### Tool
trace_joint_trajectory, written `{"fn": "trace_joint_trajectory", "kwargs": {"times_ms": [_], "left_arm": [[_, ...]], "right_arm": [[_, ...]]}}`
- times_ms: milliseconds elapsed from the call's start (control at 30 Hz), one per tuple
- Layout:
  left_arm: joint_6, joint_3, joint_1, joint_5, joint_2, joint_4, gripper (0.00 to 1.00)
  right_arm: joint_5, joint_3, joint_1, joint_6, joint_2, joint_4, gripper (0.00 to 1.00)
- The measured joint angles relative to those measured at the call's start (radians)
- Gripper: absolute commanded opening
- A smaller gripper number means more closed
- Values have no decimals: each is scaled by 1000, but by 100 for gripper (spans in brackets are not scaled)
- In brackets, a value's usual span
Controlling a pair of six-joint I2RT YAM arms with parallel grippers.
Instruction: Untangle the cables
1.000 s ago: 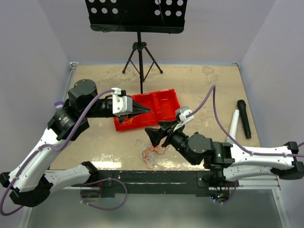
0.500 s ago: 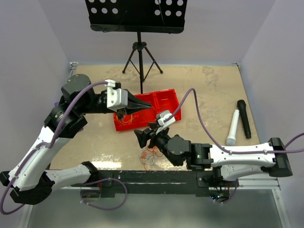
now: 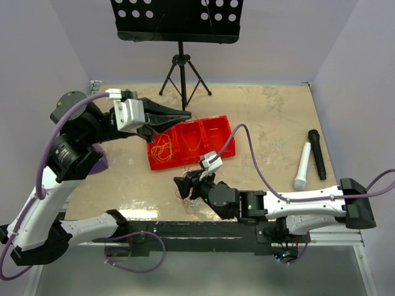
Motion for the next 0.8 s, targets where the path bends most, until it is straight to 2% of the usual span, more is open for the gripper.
{"fn": "trace_joint_trajectory", "kwargs": {"times_ms": [467,567,733,800], "left_arm": [[-27,64,1,-230,9,221,0],[-27,101,1,-250,23,247,0],[-27,149,1,-259,40,277,0],[-26,161,1,-260,44,284,0]], "right_arm": [[-41,-193,0,234,34,-10,52],[-49,-225,0,295,58,-21,45],[-61,-290,0,394,82,-37,22],[-69,-309,0,439,93,-46,18]]}}
